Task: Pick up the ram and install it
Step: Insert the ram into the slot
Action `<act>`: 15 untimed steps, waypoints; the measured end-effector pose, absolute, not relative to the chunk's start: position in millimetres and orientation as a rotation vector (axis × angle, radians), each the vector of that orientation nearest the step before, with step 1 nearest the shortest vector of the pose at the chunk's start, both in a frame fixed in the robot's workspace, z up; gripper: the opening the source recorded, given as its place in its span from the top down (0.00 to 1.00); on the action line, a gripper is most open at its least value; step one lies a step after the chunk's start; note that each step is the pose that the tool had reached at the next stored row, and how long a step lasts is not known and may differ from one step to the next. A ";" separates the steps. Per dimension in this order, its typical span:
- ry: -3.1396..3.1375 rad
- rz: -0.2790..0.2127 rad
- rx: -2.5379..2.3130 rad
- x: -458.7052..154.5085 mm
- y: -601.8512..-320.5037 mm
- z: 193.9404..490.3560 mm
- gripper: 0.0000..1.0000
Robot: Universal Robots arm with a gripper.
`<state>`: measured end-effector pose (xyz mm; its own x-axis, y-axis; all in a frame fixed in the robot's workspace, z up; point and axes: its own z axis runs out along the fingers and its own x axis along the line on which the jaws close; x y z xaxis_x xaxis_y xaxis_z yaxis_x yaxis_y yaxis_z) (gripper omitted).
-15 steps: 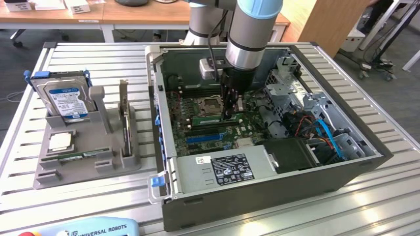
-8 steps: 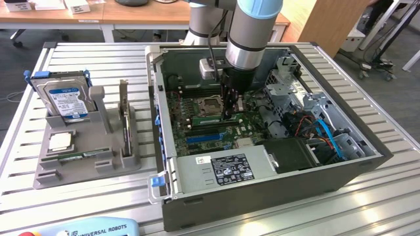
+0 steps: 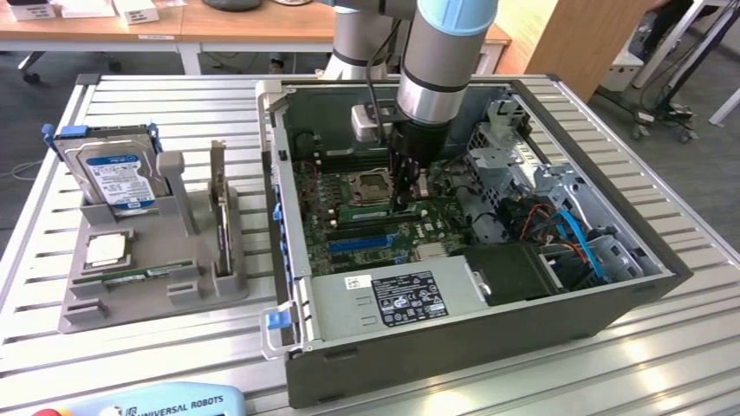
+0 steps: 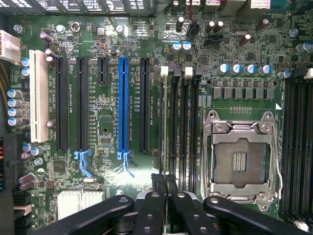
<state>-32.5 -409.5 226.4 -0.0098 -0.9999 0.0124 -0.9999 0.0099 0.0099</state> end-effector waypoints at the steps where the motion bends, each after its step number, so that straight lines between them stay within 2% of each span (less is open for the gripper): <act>1: -2.221 0.003 2.199 -32.5 -409.5 226.0 0.88; 10: -2.221 0.003 2.200 -32.5 -409.5 224.7 0.87; 11: -2.221 0.003 2.199 -32.5 -409.5 224.7 0.81; 12: -2.221 0.003 2.199 -32.5 -409.5 224.8 0.81; 13: -2.221 0.003 2.199 -32.5 -409.5 224.7 0.75; 15: -2.221 0.003 2.199 -32.5 -409.5 224.8 0.75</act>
<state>-32.5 -409.5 224.8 -0.0097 -0.9999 0.0125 -0.9999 0.0099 0.0099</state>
